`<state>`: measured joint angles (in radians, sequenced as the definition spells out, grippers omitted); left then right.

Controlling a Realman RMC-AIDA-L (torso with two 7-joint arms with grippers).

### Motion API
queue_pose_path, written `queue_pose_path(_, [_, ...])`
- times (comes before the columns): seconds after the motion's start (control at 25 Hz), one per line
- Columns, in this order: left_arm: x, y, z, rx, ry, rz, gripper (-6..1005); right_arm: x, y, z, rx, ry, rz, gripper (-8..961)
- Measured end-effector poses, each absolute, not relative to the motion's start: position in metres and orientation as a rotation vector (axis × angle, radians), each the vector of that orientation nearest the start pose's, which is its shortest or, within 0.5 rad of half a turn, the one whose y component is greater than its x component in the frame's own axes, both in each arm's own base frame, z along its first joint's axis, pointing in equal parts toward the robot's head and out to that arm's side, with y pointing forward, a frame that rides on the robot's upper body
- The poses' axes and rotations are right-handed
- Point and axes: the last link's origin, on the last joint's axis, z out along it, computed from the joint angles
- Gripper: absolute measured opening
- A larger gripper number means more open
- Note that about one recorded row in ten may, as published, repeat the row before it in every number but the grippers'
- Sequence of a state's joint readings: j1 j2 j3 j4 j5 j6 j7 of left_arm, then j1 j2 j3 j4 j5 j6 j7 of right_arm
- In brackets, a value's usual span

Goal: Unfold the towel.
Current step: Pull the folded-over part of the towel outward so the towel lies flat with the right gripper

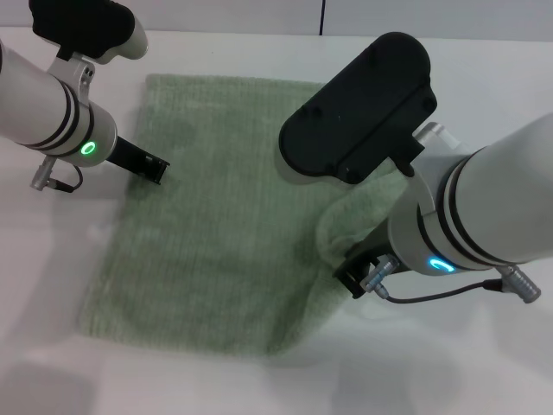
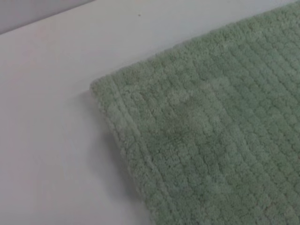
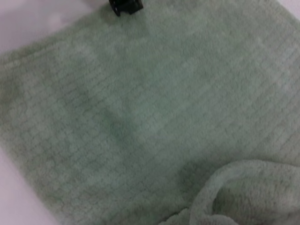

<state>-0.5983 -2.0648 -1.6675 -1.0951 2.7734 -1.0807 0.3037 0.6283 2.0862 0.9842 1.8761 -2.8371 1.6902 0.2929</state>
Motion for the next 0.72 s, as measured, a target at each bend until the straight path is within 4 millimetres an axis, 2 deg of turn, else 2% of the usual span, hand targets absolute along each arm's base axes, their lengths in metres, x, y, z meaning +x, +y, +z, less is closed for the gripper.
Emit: queue_pose_path(0.72, [-0.2319,0.3975,-0.02,-2.192,-1.041,0.405,72,0.0769,0.2458,-0.061,-2.397,0.774,-0.652,24])
